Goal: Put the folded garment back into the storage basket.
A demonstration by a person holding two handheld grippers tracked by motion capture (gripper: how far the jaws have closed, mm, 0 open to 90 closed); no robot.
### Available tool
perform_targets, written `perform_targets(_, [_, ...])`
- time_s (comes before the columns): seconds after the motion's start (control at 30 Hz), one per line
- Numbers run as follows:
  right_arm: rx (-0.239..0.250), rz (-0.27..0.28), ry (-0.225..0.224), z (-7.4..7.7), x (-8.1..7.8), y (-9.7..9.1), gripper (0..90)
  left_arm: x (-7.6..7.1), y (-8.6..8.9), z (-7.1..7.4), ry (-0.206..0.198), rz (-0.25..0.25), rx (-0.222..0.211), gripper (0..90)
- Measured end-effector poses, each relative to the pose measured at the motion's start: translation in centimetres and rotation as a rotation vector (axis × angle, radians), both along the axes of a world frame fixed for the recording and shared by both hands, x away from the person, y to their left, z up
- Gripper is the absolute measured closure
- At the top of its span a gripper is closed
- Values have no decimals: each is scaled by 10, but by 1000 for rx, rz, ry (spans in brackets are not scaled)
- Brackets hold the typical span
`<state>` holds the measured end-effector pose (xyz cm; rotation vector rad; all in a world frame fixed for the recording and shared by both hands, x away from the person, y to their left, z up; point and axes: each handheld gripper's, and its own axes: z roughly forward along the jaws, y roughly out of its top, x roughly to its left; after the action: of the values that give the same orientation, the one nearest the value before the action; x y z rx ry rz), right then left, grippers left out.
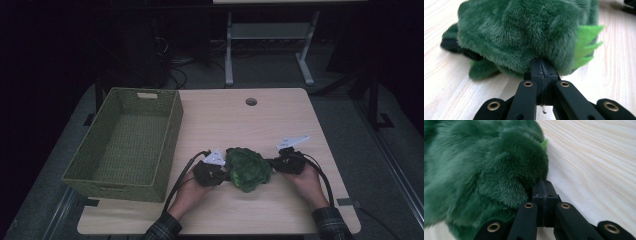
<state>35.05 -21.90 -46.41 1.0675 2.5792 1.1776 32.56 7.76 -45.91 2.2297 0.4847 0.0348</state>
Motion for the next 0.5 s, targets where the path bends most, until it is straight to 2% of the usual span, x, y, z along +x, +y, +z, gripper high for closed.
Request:
perform_targets(0.23, [17,45,10,2,-26,4,900,5,6,1,9,-5,-1,891])
perform_targets(0.27, [16,46,24,2,-28,5,899,5,7,1,7,-4,-1,891])
perform_targets(0.5, [22,78,34,2,-46,8,899,8,10,4,-7,-8,8,884])
